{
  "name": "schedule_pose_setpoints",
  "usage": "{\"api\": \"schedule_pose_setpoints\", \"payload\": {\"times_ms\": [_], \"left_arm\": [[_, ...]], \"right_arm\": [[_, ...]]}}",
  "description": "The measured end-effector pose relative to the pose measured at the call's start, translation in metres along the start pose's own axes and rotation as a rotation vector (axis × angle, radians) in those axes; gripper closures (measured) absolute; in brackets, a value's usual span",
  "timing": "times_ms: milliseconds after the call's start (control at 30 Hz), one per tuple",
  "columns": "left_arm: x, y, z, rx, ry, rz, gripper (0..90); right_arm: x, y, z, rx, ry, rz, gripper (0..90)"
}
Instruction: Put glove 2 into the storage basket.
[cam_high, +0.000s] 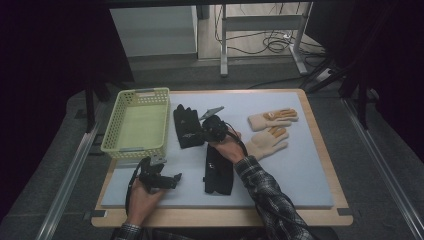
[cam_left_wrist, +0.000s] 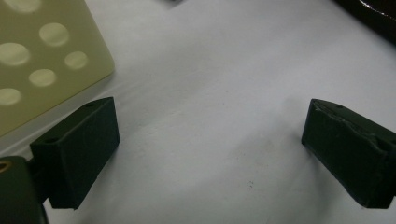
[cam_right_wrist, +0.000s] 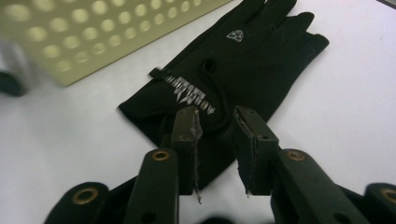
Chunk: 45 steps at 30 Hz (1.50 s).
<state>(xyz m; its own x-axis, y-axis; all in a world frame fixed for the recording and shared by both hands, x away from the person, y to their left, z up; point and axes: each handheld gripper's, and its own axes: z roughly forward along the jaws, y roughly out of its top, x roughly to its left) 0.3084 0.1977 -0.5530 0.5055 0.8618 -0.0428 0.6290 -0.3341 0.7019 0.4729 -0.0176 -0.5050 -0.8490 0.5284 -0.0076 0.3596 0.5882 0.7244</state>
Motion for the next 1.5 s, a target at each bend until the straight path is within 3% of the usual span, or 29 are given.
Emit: {"api": "schedule_pose_setpoints", "payload": {"times_ms": [100, 233, 300, 333, 367, 467, 567, 633, 700, 733, 767, 800, 867, 900, 1067, 1133, 1200, 1233, 1267, 1300, 1333, 1367, 1500], "left_arm": [[0.000, 0.000, 0.000, -0.001, -0.001, -0.001, 4.5], [0.000, 0.000, 0.000, -0.001, -0.001, -0.001, 4.5], [0.000, 0.000, 0.000, -0.001, -0.001, -0.001, 4.5], [0.000, 0.000, 0.000, -0.001, -0.001, -0.001, 4.5], [0.000, 0.000, 0.000, -0.001, -0.001, -0.001, 4.5], [0.000, 0.000, 0.000, -0.001, -0.001, -0.001, 4.5], [0.000, 0.000, 0.000, -0.001, -0.001, -0.001, 4.5], [0.000, 0.000, 0.000, 0.001, 0.000, 0.000, 4.5], [0.000, 0.000, 0.000, 0.001, 0.000, 0.000, 4.4], [0.000, 0.000, 0.000, 0.001, 0.000, 0.000, 4.4], [0.000, 0.000, 0.000, 0.001, -0.001, 0.000, 4.4], [0.000, 0.000, 0.000, 0.001, -0.001, -0.001, 4.4], [0.000, 0.000, 0.000, 0.001, 0.000, 0.000, 4.4], [0.000, 0.000, 0.000, 0.001, -0.001, 0.000, 4.4], [0.000, 0.000, 0.000, 0.000, -0.001, -0.001, 4.5], [0.000, 0.000, 0.000, 0.000, -0.001, -0.001, 4.5], [0.000, 0.000, 0.000, 0.000, -0.001, -0.002, 4.5], [0.000, 0.000, 0.000, 0.001, -0.002, -0.005, 4.4], [0.000, 0.000, 0.000, 0.001, -0.002, -0.005, 4.4], [0.000, 0.000, 0.000, 0.001, -0.002, -0.005, 4.4], [0.000, 0.000, 0.000, 0.001, -0.002, -0.005, 4.4], [0.000, 0.000, 0.000, 0.001, -0.001, -0.001, 4.4], [0.000, 0.000, 0.000, 0.001, -0.002, -0.001, 4.4]], "right_arm": [[-0.004, 0.006, 0.018, 0.005, 0.015, 0.022, 70.3], [-0.003, 0.009, 0.030, 0.018, 0.011, 0.015, 68.3], [-0.003, 0.009, 0.037, 0.030, 0.010, 0.021, 72.7], [-0.003, 0.009, 0.038, 0.032, 0.003, 0.033, 81.3], [-0.003, 0.009, 0.038, 0.028, -0.018, 0.041, 85.2], [-0.005, 0.009, 0.034, 0.040, 0.000, 0.066, 86.7], [0.002, 0.007, 0.026, 0.058, 0.026, 0.037, 87.1], [0.017, 0.002, 0.017, 0.089, 0.083, 0.018, 87.1], [0.021, 0.001, 0.013, 0.094, 0.086, -0.005, 86.5], [0.024, 0.001, 0.010, 0.082, 0.083, -0.022, 85.3], [0.023, 0.003, 0.006, 0.037, 0.073, -0.021, 75.9], [0.023, 0.003, 0.006, 0.037, 0.073, -0.021, 75.9], [0.017, 0.007, 0.009, 0.016, 0.035, -0.009, 61.3], [0.012, 0.010, 0.017, 0.015, -0.001, -0.020, 45.7], [0.009, 0.013, 0.041, 0.021, -0.020, -0.026, 33.0], [0.009, 0.013, 0.050, 0.041, -0.036, -0.042, 32.6], [0.007, 0.011, 0.055, 0.052, -0.030, -0.041, 35.2], [0.006, 0.011, 0.054, 0.058, -0.015, -0.031, 45.3], [0.006, 0.011, 0.054, 0.058, -0.015, -0.031, 45.3], [0.006, 0.012, 0.052, 0.072, -0.020, -0.041, 58.1], [0.006, 0.012, 0.052, 0.072, -0.020, -0.041, 58.1], [0.007, 0.013, 0.050, 0.078, -0.030, -0.044, 72.2], [0.010, 0.013, 0.049, 0.073, -0.042, -0.034, 76.8]]}}
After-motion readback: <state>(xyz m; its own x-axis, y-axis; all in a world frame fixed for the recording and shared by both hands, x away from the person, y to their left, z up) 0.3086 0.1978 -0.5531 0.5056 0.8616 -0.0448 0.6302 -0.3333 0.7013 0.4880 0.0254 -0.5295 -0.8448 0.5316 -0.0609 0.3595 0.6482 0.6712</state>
